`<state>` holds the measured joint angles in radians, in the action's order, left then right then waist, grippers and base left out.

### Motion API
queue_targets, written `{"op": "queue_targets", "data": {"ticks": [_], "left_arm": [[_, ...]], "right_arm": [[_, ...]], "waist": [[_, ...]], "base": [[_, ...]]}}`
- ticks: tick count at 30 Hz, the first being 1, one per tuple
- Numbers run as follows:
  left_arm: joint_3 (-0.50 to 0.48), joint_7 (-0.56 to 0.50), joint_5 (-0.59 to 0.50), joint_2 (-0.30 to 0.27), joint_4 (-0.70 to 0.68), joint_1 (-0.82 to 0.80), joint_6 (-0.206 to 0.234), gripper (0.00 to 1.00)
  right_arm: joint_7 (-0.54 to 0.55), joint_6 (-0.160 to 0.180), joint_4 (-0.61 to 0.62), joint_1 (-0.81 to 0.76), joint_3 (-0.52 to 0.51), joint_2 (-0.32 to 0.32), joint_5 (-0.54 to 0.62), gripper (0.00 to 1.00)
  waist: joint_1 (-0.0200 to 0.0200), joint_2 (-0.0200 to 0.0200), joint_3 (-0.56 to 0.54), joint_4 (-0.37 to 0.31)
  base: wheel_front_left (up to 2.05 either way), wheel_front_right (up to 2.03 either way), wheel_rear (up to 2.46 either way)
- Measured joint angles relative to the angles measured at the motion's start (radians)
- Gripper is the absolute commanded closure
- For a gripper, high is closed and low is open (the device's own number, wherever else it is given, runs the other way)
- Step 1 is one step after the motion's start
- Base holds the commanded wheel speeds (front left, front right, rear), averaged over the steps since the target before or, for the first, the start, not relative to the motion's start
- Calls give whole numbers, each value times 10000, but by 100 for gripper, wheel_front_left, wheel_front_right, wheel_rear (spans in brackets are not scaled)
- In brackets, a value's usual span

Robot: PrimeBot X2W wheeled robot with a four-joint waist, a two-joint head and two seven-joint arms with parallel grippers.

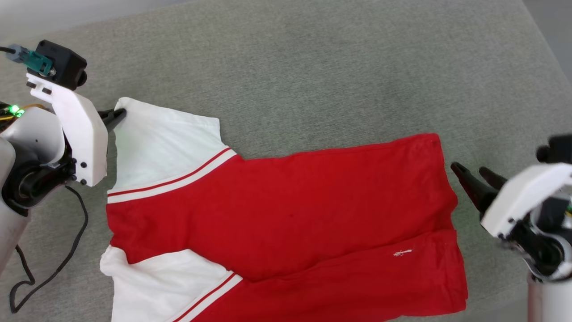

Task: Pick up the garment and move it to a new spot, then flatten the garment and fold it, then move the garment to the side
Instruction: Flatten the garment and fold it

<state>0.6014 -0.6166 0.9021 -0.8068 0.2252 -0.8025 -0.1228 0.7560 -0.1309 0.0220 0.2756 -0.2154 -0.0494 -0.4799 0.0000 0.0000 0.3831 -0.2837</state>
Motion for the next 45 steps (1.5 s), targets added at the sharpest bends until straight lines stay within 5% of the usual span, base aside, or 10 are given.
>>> {"op": "queue_targets", "data": {"ticks": [13,21,23,24,27,45], "left_arm": [[336,146,58,56,86,-263,-54,100],[564,382,174,153,347,-305,-67,100],[633,403,228,151,395,-313,-81,100],[660,424,253,136,412,-313,-81,100],[750,489,290,98,458,-320,-82,100],[1241,1570,1248,-161,286,573,-82,100]], "right_arm": [[-477,0,-4199,2754,408,-96,1442,0],[-1170,4,-5294,3255,1024,-573,1110,0],[-1296,21,-5440,3339,1231,-711,849,13],[-1325,21,-5501,3363,1310,-769,719,51],[-1415,25,-5597,3426,1735,-1035,339,100],[-2201,0,-4721,2187,3223,-2470,-2004,100]], "waist": [[0,0,331,625],[-1,0,475,924],[-1,0,484,976],[-1,0,489,993],[-1,0,500,1038],[0,0,-443,1338]], "base": [[0,0,0],[0,0,0],[0,0,0],[0,0,0],[0,0,0],[0,0,0]]}}
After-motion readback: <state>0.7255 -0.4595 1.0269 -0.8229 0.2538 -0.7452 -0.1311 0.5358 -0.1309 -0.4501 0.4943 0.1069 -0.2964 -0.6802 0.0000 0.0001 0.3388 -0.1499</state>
